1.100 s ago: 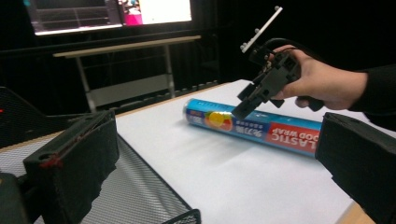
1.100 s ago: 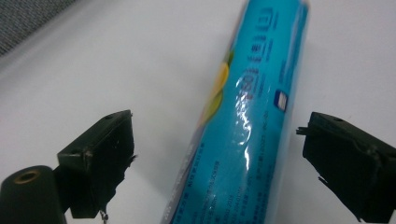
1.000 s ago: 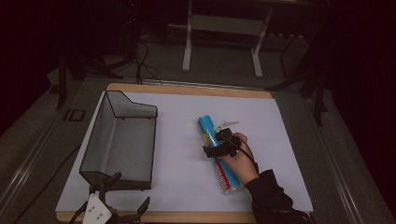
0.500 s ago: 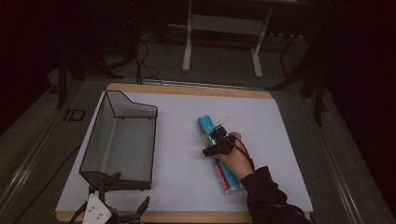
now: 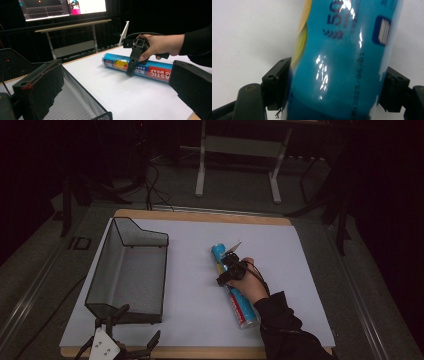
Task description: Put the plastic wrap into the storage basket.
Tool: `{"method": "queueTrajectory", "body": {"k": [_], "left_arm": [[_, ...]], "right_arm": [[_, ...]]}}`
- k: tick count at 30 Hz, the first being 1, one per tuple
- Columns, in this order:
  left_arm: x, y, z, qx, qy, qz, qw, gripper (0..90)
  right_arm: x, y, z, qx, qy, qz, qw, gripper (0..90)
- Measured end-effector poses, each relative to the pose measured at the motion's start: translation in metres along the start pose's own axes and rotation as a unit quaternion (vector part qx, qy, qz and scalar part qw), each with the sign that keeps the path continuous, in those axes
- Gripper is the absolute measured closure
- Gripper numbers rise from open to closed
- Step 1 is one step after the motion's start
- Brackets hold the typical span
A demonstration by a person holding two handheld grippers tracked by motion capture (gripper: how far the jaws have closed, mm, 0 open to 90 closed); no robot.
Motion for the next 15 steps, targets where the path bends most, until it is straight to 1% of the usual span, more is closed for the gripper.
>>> {"method": "queueTrajectory", "body": {"k": [2,4,5,8,10,12,15], "left_arm": [[0.0001,-0.0002,-0.0003,-0.001,0.001,-0.001,1.0000,0.1],[0.0004,-0.0004,-0.0003,-0.001,0.002,-0.003,1.0000,0.1],[0.0005,-0.0004,-0.0004,-0.001,0.002,-0.003,1.0000,0.1],[0.0005,-0.0004,-0.0003,-0.001,0.002,-0.003,1.0000,0.1],[0.0002,-0.0005,-0.0005,-0.002,0.003,-0.003,1.0000,0.1],[0.0001,-0.0006,-0.0008,-0.001,0.004,-0.003,1.0000,0.1],[-0.0004,-0.0008,-0.0013,-0.002,0.005,-0.003,1.0000,0.1]], "right_arm": [[-0.0012,0.0012,-0.0010,-0.004,-0.006,0.002,1.0000,24.4],[-0.0032,0.0015,-0.0015,-0.009,-0.015,0.011,0.9998,24.9],[-0.0040,0.0018,-0.0015,-0.010,-0.018,0.008,0.9997,25.5],[-0.0038,0.0013,-0.0007,-0.006,-0.019,-0.008,0.9998,27.4],[-0.0025,-0.0001,0.0002,0.004,-0.014,-0.024,0.9996,28.2],[-0.0010,-0.0017,0.0014,0.014,-0.008,-0.035,0.9993,29.0],[0.0000,-0.0037,0.0021,0.027,-0.010,-0.037,0.9989,29.8]]}}
Point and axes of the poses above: each handheld gripper's, and its own axes: z roughly backward along the jaws, y roughly out of its top, x roughly to its right, the point moved 3 cm from there along -z, roughly forward along the jaws, and after that the axes turned 12 degrees about z, right-handed, at the moved point
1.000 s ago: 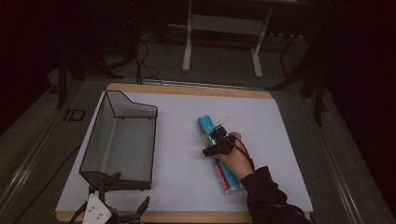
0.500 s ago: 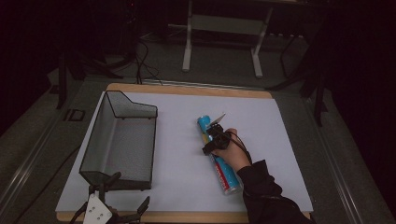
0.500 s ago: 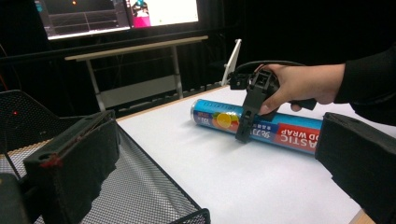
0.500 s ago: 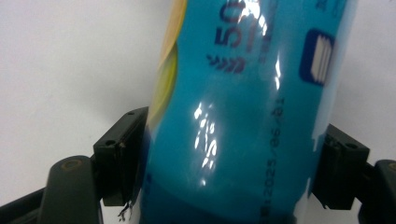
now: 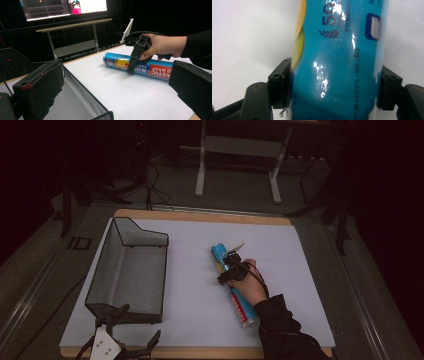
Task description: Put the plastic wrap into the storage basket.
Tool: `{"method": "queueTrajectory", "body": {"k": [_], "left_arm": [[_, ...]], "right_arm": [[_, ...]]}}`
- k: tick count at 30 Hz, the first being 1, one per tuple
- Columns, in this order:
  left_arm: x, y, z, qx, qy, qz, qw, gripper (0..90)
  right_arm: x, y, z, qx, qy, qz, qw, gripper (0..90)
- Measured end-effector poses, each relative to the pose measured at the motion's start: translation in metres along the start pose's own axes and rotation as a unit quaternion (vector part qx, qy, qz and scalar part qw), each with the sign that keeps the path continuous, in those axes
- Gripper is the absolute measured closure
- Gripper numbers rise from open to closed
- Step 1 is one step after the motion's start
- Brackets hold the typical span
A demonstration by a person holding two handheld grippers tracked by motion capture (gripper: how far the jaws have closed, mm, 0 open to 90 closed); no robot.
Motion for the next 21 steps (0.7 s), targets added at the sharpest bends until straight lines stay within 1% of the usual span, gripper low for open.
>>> {"method": "queueTrajectory", "body": {"k": [1,2,4,5,6,8,12,14,15,17,18,21], "left_arm": [[0.000,0.000,0.000,0.000,0.000,0.000,1.0000,0.1],[0.000,0.000,0.000,0.000,0.000,0.000,1.0000,0.1],[0.000,0.000,0.000,0.001,0.001,-0.001,1.0000,0.1],[0.000,0.000,0.000,0.001,0.002,-0.001,1.0000,0.1],[0.000,0.000,0.000,0.001,0.002,-0.001,1.0000,0.1],[0.000,0.000,0.001,0.000,0.002,-0.002,1.0000,0.1],[0.000,0.000,0.001,0.001,0.003,-0.002,1.0000,0.1],[0.000,0.000,0.001,0.000,0.002,-0.002,1.0000,0.1],[0.000,0.000,0.000,0.000,0.002,-0.002,1.0000,0.1],[0.000,0.000,0.001,0.001,0.003,-0.003,1.0000,0.1],[0.000,0.000,0.001,0.000,0.003,-0.003,1.0000,0.1],[0.000,0.000,0.000,0.001,0.002,-0.002,1.0000,0.1]], "right_arm": [[0.000,0.000,0.000,0.007,-0.003,0.002,1.0000,30.1],[0.000,0.000,0.000,0.007,-0.003,0.002,1.0000,30.1],[-0.003,0.000,0.002,0.020,0.003,0.006,0.9998,31.0],[-0.005,0.000,0.002,0.019,0.005,0.009,0.9998,31.3],[-0.006,0.000,0.003,0.027,0.007,0.007,0.9996,31.4],[-0.008,0.001,0.006,0.033,0.008,0.011,0.9994,31.5],[-0.007,0.003,0.016,0.060,0.012,0.005,0.9981,31.6],[-0.006,0.005,0.025,0.078,0.013,0.000,0.9969,31.6],[-0.005,0.006,0.029,0.082,0.014,0.000,0.9966,31.7],[-0.003,0.008,0.039,0.102,0.011,-0.003,0.9947,31.7],[-0.003,0.009,0.046,0.117,0.008,-0.003,0.9931,31.7],[-0.003,0.012,0.062,0.147,-0.001,-0.004,0.9892,31.8]]}}
Point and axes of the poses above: each handheld gripper's, and its own axes: z roughly backward along the jaws, y roughly out of its top, x roughly to its right, the point moved 3 cm from there along -z, roughly forward along the jaws, and after that the axes turned 12 degrees about z, right-handed, at the moved point
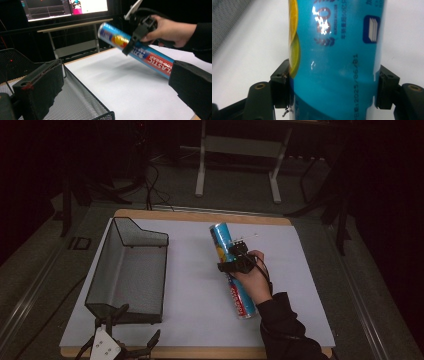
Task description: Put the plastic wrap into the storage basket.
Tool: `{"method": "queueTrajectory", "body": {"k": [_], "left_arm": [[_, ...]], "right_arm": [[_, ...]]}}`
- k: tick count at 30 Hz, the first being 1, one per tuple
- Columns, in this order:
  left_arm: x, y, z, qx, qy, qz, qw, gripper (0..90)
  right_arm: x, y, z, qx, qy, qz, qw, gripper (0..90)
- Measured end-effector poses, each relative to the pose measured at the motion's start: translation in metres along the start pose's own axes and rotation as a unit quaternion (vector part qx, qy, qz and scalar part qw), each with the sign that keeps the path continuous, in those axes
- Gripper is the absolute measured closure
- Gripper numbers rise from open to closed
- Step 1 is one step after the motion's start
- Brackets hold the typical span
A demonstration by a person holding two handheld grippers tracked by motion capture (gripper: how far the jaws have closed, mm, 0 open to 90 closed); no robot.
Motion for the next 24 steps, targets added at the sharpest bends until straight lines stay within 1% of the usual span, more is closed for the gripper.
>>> {"method": "queueTrajectory", "body": {"k": [2,4,5,7,9,16,19,22,23,24], "left_arm": [[0.000,0.000,0.000,0.000,0.000,-0.002,1.0000,0.1],[0.000,0.000,0.000,0.000,0.000,-0.002,1.0000,0.1],[0.000,0.000,0.000,0.000,0.000,-0.001,1.0000,0.1],[0.000,0.000,0.000,0.000,0.000,-0.002,1.0000,0.1],[0.000,0.000,0.000,0.000,0.000,-0.001,1.0000,0.1],[0.000,0.000,0.000,0.000,0.000,-0.002,1.0000,0.1],[0.000,0.000,0.000,0.001,0.000,-0.001,1.0000,0.1],[0.000,0.000,0.000,0.000,0.000,-0.002,1.0000,0.1],[0.000,0.000,0.000,0.001,0.000,-0.001,1.0000,0.1],[0.000,0.000,0.000,0.001,0.001,-0.002,1.0000,0.1]], "right_arm": [[-0.001,0.005,0.010,0.021,-0.003,0.002,0.9998,31.8],[-0.001,0.010,0.018,0.034,-0.003,0.004,0.9994,31.8],[-0.003,0.013,0.023,0.044,-0.008,0.008,0.9990,31.9],[-0.004,0.017,0.029,0.054,-0.012,0.013,0.9984,31.8],[-0.005,0.021,0.036,0.068,-0.010,0.011,0.9976,31.9],[-0.010,0.035,0.050,0.089,-0.003,0.010,0.9960,31.9],[-0.012,0.042,0.054,0.097,0.004,0.007,0.9952,31.9],[-0.014,0.048,0.057,0.104,0.005,0.005,0.9946,31.9],[-0.018,0.055,0.060,0.111,0.006,0.005,0.9938,31.8],[-0.019,0.058,0.062,0.113,0.009,0.005,0.9935,31.9]]}}
Point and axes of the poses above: each handheld gripper's, and its own axes: z roughly backward along the jaws, y roughly out of its top, x roughly to its right, the point moved 3 cm from there along -z, roughly forward along the jaws, and after that the axes turned 12 degrees about z, right-handed, at the moved point
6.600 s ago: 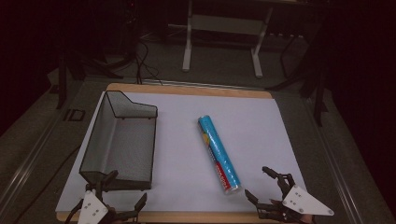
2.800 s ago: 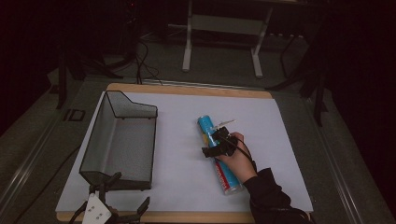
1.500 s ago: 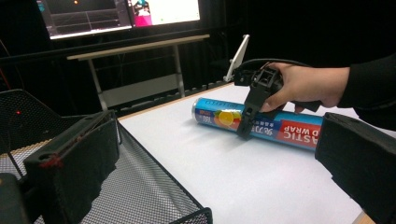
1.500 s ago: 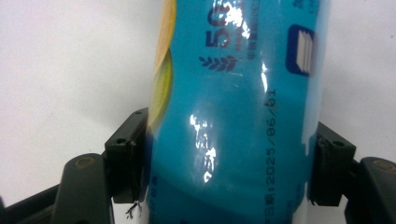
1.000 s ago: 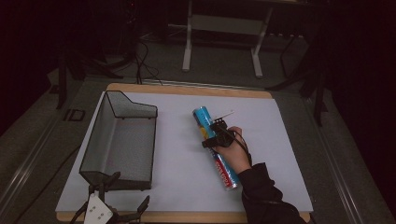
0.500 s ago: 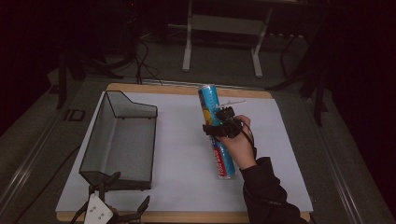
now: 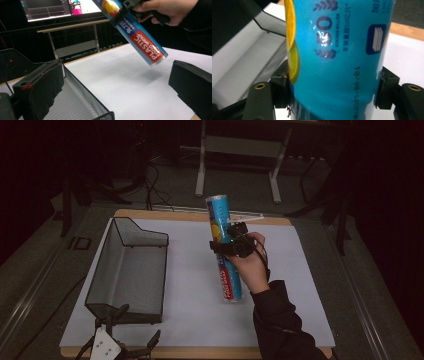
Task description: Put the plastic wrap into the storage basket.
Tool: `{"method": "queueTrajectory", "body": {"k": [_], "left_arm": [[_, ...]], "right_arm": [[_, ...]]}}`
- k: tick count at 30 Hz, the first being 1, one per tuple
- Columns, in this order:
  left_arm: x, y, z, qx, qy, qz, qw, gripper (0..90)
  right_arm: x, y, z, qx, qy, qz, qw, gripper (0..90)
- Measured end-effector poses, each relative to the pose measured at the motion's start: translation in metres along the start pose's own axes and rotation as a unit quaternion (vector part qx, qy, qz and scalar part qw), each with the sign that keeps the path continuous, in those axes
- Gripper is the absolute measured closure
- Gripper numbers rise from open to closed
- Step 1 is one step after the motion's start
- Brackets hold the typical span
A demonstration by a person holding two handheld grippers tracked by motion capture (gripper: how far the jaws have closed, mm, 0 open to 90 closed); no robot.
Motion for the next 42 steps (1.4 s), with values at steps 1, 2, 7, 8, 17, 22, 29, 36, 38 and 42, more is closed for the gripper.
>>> {"method": "queueTrajectory", "body": {"k": [1,2,7,8,17,22,29,36,38,42], "left_arm": [[0.000,0.000,0.000,0.000,-0.001,0.000,1.0000,0.1],[0.000,0.000,0.000,0.000,-0.001,0.000,1.0000,0.1],[-0.001,0.000,0.000,0.000,0.001,-0.003,1.0000,0.1],[-0.001,0.000,0.000,0.000,0.001,-0.003,1.0000,0.1],[0.001,0.000,0.001,0.002,-0.002,-0.004,1.0000,0.1],[0.001,0.000,0.002,0.002,-0.001,-0.008,1.0000,0.1],[0.000,0.000,0.003,0.003,-0.002,-0.007,1.0000,0.1],[0.000,0.000,0.003,0.004,-0.003,-0.005,1.0000,0.1],[0.000,0.001,0.004,0.004,-0.003,-0.006,1.0000,0.1],[0.000,0.001,0.004,0.005,-0.003,-0.007,1.0000,0.1]], "right_arm": [[-0.002,0.004,0.000,0.003,0.002,0.000,1.0000,31.9],[-0.004,0.008,0.001,0.004,0.004,0.002,1.0000,31.9],[-0.016,0.029,0.005,0.020,0.010,0.006,0.9997,31.9],[-0.019,0.032,0.006,0.023,0.011,0.009,0.9996,31.9],[-0.037,0.058,0.005,0.041,0.034,0.006,0.9986,31.9],[-0.049,0.070,0.002,0.053,0.043,0.002,0.9977,31.8],[-0.063,0.083,-0.005,0.067,0.048,-0.011,0.9965,31.8],[-0.081,0.096,-0.015,0.072,0.052,-0.007,0.9961,31.8],[-0.086,0.099,-0.018,0.077,0.053,-0.010,0.9955,31.8],[-0.096,0.103,-0.024,0.083,0.063,-0.015,0.9944,31.9]]}}
Point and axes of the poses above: each handheld gripper's, and its own axes: z roughly backward along the jaws, y roughly out of its top, x roughly to its right, the point moved 3 cm from there along -z, roughly forward along the jaws, and after that the axes turned 12 degrees about z, right-handed, at the moved point
